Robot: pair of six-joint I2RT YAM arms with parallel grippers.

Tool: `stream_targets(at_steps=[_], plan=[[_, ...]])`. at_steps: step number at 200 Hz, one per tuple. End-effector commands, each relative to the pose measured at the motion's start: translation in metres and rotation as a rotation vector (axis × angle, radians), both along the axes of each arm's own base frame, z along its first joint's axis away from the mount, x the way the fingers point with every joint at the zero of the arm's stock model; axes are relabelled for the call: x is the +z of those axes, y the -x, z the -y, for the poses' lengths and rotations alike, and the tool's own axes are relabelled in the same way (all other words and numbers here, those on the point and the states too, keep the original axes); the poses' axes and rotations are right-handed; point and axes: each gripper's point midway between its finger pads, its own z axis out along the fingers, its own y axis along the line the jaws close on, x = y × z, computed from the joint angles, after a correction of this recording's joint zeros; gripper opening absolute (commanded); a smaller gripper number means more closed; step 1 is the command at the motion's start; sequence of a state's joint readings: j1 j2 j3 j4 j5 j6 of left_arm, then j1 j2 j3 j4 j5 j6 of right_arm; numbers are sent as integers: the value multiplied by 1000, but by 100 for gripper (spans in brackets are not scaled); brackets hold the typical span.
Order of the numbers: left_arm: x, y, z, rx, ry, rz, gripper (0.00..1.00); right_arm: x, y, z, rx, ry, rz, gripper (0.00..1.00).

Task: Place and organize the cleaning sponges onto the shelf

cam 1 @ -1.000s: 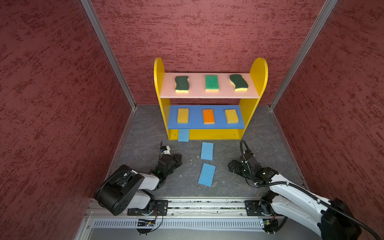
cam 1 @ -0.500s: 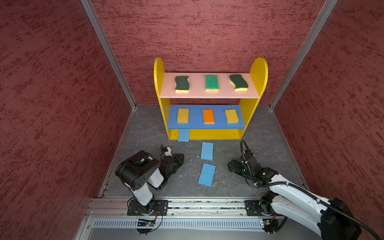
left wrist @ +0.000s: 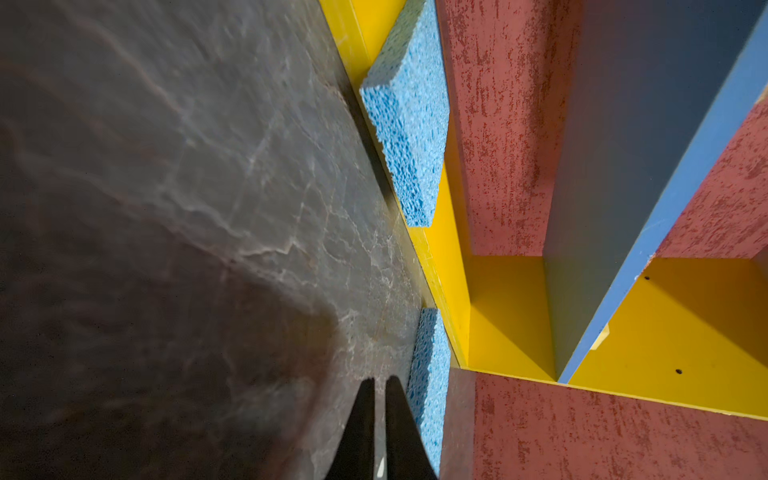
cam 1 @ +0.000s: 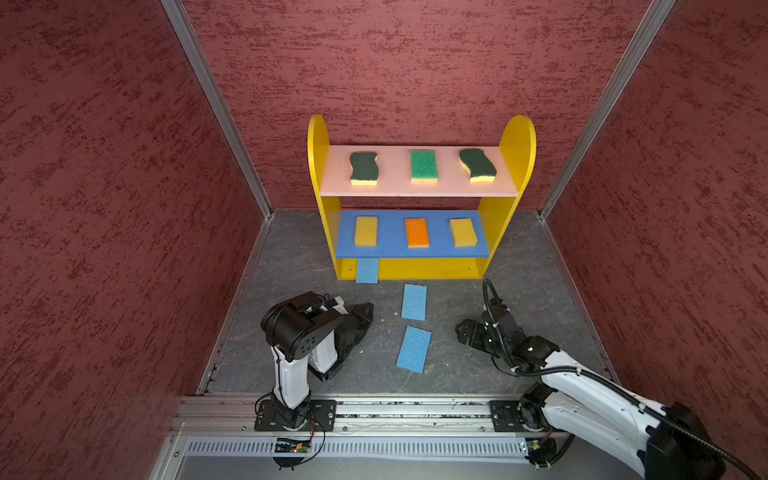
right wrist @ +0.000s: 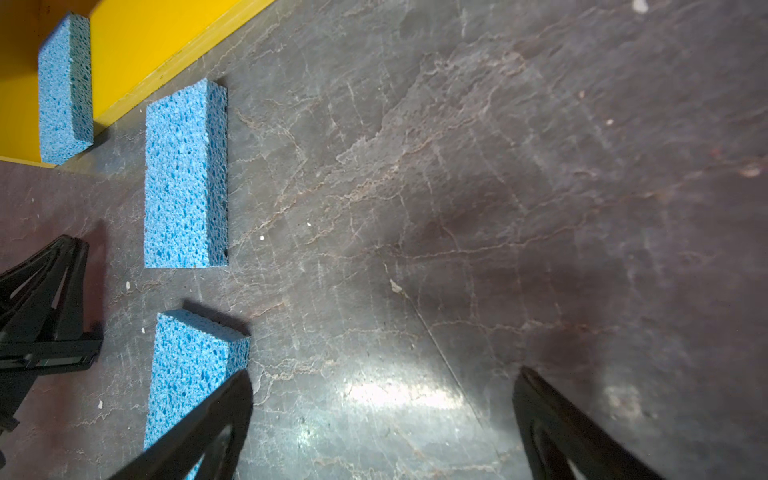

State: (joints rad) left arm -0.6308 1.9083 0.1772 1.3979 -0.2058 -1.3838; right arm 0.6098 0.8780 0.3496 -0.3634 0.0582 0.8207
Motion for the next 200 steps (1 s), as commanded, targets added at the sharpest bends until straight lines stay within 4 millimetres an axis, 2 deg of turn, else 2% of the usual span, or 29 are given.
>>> stream_targets(at_steps=[1,42,79,104,136,173,200], plan=[[2,-6,2,21,62,-12,10,-1,-2,5,-3,30,26,99],[-10,-6,-7,79,87,-57,9,-1,-2,5,-1,31,32,99],[-23,-13,-3,109,126,-97,8,-3,-1,6,-4,30,29,99],[-24,-21,0,127,145,-92,8,-4,-1,6,-2,33,27,99],[-23,-25,-6,176,153,-83,7,-4,-1,7,1,48,29,99],[-34,-25,-19,278,210,-120,7,-6,-3,7,2,55,27,99],[-46,-29,-16,271,247,-163,6,-6,-3,8,2,64,26,99]])
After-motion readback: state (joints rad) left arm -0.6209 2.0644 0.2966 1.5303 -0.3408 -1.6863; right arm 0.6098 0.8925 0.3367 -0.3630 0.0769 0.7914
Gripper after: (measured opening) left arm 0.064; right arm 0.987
